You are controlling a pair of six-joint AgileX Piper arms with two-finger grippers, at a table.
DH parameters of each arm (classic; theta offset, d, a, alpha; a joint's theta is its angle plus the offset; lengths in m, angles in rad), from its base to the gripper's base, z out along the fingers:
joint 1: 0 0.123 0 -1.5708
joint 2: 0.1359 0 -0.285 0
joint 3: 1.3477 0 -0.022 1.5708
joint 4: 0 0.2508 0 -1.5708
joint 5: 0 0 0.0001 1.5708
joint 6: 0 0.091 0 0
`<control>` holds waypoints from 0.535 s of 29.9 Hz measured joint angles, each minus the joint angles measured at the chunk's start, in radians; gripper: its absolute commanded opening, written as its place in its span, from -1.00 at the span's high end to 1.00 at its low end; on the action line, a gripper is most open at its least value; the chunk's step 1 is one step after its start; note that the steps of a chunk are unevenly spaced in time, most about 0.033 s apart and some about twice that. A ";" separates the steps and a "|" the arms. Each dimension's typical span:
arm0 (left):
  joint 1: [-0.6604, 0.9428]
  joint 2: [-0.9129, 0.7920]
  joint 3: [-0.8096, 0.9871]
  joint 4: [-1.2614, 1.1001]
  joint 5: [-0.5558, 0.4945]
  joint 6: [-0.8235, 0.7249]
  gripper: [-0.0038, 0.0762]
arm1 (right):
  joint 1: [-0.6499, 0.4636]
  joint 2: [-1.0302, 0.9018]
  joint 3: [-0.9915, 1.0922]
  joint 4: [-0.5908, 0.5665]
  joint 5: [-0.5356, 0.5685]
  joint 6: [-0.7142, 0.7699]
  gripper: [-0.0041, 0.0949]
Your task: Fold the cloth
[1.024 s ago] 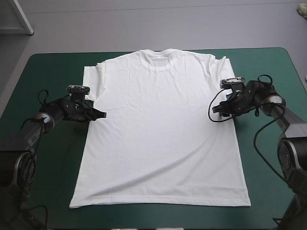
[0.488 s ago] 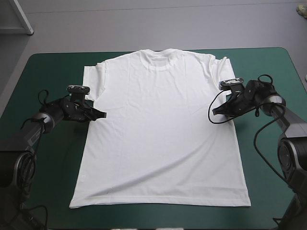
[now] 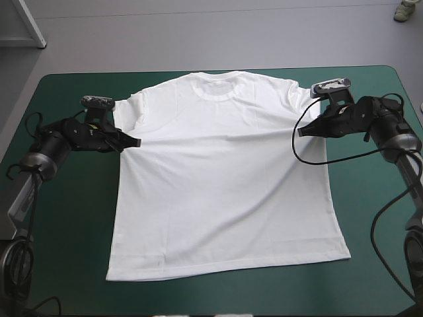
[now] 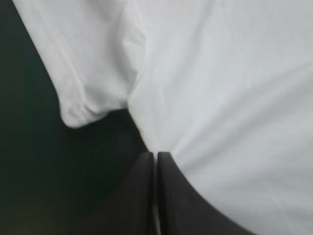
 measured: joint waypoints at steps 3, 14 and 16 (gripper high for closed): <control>0.028 -0.033 -0.056 0.000 0.033 -0.006 0.86 | 0.000 -0.044 -0.024 0.000 0.012 -0.005 0.95; 0.173 -0.160 -0.306 0.006 0.210 -0.011 0.86 | 0.000 -0.221 -0.149 0.004 0.043 -0.010 0.95; 0.176 -0.180 -0.361 0.008 0.236 -0.011 0.86 | 0.000 -0.255 -0.173 0.004 0.045 -0.010 0.95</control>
